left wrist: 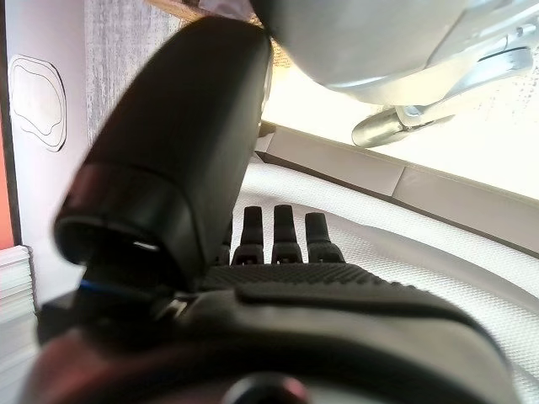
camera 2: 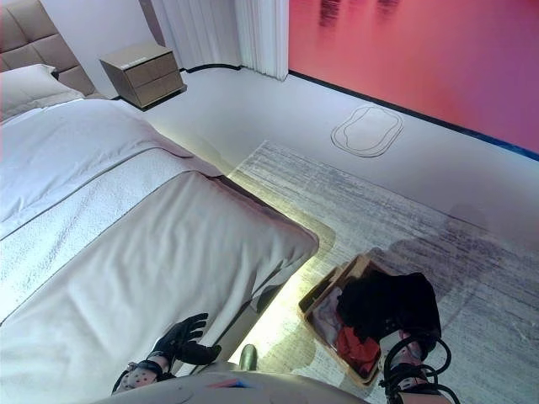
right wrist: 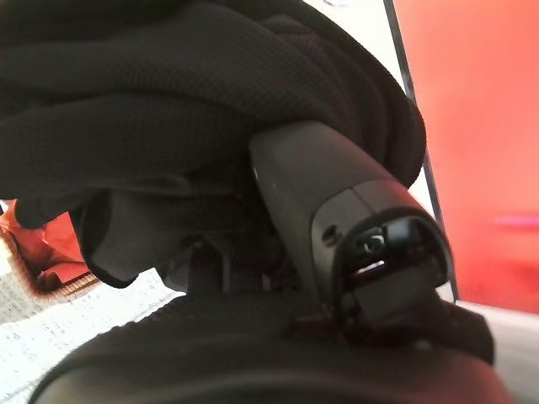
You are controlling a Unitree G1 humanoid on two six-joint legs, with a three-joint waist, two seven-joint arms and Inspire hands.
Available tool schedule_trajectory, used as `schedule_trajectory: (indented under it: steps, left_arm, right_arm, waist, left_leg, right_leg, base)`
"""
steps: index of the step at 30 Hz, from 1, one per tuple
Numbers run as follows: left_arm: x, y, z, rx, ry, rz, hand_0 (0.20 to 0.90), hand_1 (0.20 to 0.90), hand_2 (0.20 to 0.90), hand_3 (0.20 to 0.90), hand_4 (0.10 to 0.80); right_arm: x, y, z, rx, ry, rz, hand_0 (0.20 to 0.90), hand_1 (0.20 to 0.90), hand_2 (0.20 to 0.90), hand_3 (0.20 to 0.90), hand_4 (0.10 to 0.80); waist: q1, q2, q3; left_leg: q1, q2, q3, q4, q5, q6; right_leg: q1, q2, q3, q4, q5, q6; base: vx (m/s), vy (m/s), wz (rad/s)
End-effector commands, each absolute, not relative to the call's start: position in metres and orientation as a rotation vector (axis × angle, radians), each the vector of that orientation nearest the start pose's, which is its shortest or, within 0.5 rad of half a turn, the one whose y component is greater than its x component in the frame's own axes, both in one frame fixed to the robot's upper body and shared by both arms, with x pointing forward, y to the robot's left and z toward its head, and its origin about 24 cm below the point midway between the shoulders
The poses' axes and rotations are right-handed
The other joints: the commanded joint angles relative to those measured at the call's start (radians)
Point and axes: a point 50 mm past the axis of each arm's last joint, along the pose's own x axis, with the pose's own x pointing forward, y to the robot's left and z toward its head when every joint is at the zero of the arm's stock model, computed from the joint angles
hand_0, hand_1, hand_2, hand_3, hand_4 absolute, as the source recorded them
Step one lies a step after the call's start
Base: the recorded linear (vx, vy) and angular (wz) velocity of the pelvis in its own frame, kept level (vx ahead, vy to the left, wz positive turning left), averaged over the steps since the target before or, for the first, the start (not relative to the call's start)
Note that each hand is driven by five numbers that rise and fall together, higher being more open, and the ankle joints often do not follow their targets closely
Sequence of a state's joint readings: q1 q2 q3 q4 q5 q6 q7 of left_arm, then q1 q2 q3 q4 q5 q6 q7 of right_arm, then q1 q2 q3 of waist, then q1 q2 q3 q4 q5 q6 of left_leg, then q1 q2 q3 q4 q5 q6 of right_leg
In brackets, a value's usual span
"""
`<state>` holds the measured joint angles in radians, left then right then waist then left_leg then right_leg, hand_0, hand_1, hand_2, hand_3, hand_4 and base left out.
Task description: Pick up the clothes from the bed and place them into the basket
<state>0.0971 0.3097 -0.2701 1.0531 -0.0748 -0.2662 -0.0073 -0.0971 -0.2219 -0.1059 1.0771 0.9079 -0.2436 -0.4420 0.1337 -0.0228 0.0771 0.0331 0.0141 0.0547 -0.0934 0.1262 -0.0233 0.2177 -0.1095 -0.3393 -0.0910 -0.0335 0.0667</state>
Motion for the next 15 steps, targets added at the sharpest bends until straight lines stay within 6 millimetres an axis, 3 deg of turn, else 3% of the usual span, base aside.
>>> schedule_trajectory:
  steps: [1, 15]
  left_arm:
    - [0.121, 0.233, -0.138, 0.375, 0.850, -0.130, 0.900, 0.900, 0.900, 0.900, 0.800]
    - [0.120, 0.236, -0.139, 0.372, 0.859, -0.126, 0.900, 0.900, 0.900, 0.900, 0.800]
  right_arm:
    - [0.182, -0.311, -0.089, 0.377, 0.528, -1.016, 0.900, 0.900, 0.900, 0.900, 0.800]
    - [0.178, -0.298, -0.100, 0.376, 0.604, -0.880, 0.900, 0.900, 0.900, 0.900, 0.800]
  waist:
    - [0.039, 0.012, -0.017]
    - [0.035, 0.005, -0.018]
  left_leg:
    - [0.066, 0.017, 0.023, 0.007, -0.111, -0.017]
    - [0.076, 0.013, 0.019, 0.006, -0.122, -0.013]
  right_leg:
    - [-0.059, -0.012, -0.003, 0.037, 0.064, 0.034]
    - [-0.054, -0.011, -0.006, 0.034, 0.065, 0.035]
  base:
    - [0.000, 0.000, 0.00]
    - [0.000, -0.001, 0.00]
